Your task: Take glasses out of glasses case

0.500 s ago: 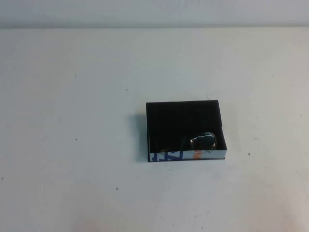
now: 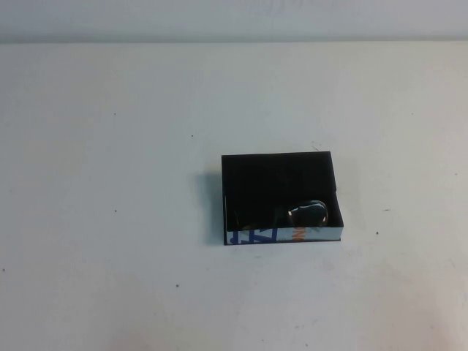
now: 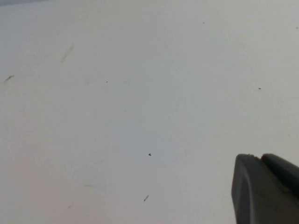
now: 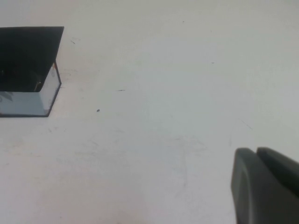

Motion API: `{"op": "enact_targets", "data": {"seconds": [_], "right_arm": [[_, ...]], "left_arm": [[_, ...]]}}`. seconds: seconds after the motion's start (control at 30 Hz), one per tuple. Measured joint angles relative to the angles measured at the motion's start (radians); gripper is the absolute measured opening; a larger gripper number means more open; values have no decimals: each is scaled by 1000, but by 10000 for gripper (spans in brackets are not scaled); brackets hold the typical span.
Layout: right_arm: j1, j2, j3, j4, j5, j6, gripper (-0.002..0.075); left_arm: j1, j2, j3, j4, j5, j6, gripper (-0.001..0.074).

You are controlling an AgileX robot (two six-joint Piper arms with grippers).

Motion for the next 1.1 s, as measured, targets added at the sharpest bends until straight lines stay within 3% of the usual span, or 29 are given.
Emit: {"op": "enact_targets", "data": {"seconds": [0.6,0.97,1.1], "right_arm": [[0,0,-21,154,5,0,-18],[0,-5,-404,312,16,0,-18],[0,-8,-441,339,24,0,-18]], "left_arm": [[0,0,0,0,0,0,-5],[0,0,0,0,0,0,-5],[0,0,0,0,0,0,-5]]}}
